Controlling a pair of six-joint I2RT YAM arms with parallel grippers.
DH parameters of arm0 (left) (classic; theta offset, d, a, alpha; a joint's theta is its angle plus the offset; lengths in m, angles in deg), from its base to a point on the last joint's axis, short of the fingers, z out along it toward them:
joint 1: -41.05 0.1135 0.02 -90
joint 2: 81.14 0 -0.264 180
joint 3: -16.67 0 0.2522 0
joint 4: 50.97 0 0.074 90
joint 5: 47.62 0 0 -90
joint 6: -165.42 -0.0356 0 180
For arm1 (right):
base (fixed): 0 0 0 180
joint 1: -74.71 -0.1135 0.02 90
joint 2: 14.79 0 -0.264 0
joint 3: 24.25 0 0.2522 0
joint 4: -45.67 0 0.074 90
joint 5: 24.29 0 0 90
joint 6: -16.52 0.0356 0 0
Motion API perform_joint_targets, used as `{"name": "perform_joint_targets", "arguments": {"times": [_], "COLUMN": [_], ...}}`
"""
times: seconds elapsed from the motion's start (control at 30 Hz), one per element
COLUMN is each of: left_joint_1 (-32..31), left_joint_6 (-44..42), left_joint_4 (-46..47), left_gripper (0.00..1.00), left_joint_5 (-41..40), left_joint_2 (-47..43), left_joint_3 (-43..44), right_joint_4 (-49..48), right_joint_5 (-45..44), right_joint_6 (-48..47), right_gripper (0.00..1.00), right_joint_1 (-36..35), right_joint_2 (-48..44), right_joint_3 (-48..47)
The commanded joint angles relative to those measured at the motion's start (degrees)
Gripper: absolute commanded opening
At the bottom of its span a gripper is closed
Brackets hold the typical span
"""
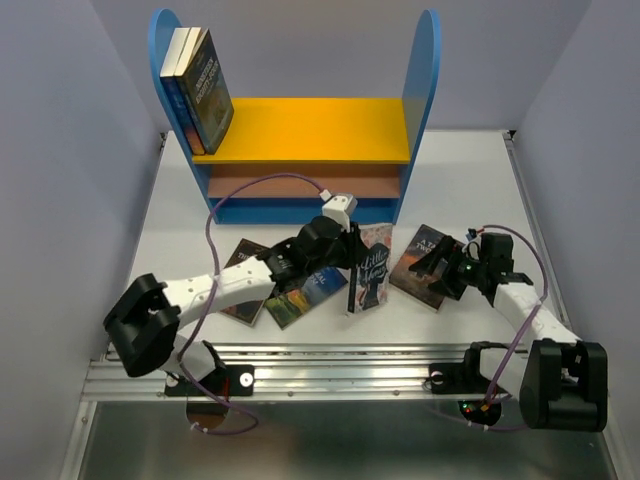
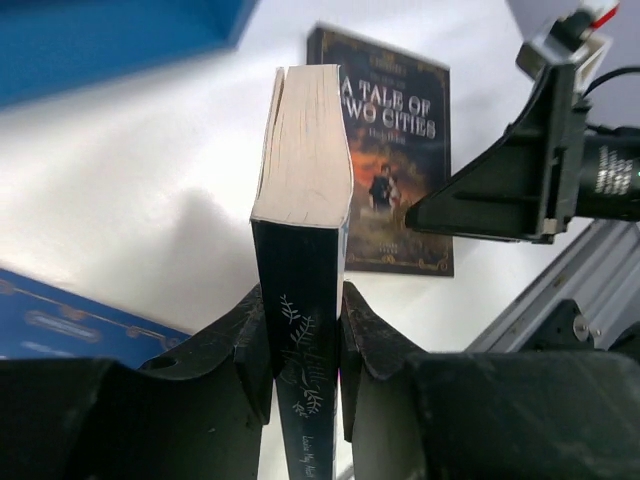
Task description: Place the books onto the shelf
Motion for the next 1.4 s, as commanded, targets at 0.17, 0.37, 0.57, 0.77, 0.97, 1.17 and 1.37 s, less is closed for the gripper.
{"name": "perform_joint_targets", "arguments": {"times": [0.17,0.37,0.57,0.77,0.97,1.17,1.37], "left_joint_1": [0.3,0.3,1.1,10.5,24.5,32.6,35.4], "left_joint_6": [-14.2,-30.0,-47.2,-54.7,-52.2,-45.4,-43.1], "left_joint_4": [3.6,7.5,21.0,26.5,30.4,31.6,29.3], "left_gripper": [0.00,0.00,0.00,0.00,0.00,0.00,0.00], "left_joint_5": [-17.6,-28.8,-34.8,-25.1,-18.9,-14.4,-15.6], "left_joint_2": [-19.6,-22.1,-21.9,-15.7,-8.1,-2.7,-1.4], "left_joint_3": [6.8,14.7,18.4,23.3,27.4,27.5,26.4], "right_joint_4": [5.6,8.9,9.0,9.0,9.1,9.0,9.1], "right_joint_5": [-9.7,-13.8,-12.3,-12.8,-14.7,-14.9,-15.0], "right_joint_6": [-6.7,-10.0,-10.6,-10.9,-11.3,-11.3,-11.4], "right_gripper": [1.00,1.00,1.00,1.00,1.00,1.00,1.00], "right_joint_1": [0.0,0.0,0.0,0.0,0.0,0.0,0.0], "right_joint_2": [-6.7,-8.3,-5.7,-3.4,-2.5,-0.2,1.3], "right_joint_3": [-10.0,-15.5,-16.7,-17.4,-18.2,-18.6,-18.9]}}
